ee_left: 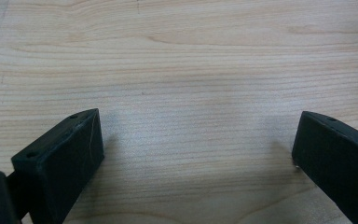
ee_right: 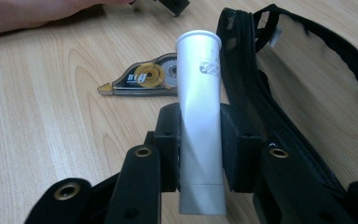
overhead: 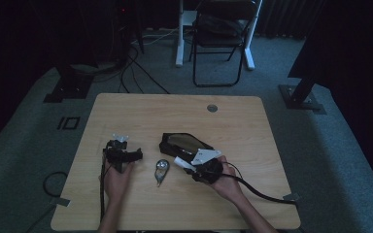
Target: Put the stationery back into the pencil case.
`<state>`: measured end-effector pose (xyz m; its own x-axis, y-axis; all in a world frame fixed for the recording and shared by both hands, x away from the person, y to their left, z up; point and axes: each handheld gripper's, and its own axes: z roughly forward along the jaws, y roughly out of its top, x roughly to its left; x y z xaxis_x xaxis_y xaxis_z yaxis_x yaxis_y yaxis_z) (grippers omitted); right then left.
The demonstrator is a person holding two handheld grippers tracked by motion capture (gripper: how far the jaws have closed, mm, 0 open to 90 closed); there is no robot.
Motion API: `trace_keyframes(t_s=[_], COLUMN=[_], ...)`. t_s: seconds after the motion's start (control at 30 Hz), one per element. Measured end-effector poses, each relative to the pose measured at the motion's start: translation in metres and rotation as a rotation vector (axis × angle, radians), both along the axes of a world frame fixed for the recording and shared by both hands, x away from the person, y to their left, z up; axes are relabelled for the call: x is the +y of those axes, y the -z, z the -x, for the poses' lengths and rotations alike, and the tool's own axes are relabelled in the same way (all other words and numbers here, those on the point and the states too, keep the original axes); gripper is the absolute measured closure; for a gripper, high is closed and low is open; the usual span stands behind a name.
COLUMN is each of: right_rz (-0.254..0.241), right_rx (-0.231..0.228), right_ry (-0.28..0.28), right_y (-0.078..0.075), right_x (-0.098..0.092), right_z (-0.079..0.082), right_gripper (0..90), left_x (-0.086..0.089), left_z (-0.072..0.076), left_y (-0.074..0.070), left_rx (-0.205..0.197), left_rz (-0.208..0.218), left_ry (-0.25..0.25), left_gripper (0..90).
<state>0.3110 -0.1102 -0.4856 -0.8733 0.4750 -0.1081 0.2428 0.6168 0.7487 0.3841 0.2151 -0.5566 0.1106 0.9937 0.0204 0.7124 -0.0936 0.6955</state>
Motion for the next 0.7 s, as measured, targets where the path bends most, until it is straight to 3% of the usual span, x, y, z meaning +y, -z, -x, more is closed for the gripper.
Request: trace_keyframes(t_s=[0.7], right_rz=[-0.008], right_rx=[-0.025], right_ry=[0.023], right_y=[-0.013], right_x=[-0.009], right_z=[-0.005], right_gripper=[70.6], left_x=[0.0], left_z=[0.0], left_y=[0.0], left_rx=[0.0], left_rz=[0.0], left_ry=[0.0], left_gripper=[2.2])
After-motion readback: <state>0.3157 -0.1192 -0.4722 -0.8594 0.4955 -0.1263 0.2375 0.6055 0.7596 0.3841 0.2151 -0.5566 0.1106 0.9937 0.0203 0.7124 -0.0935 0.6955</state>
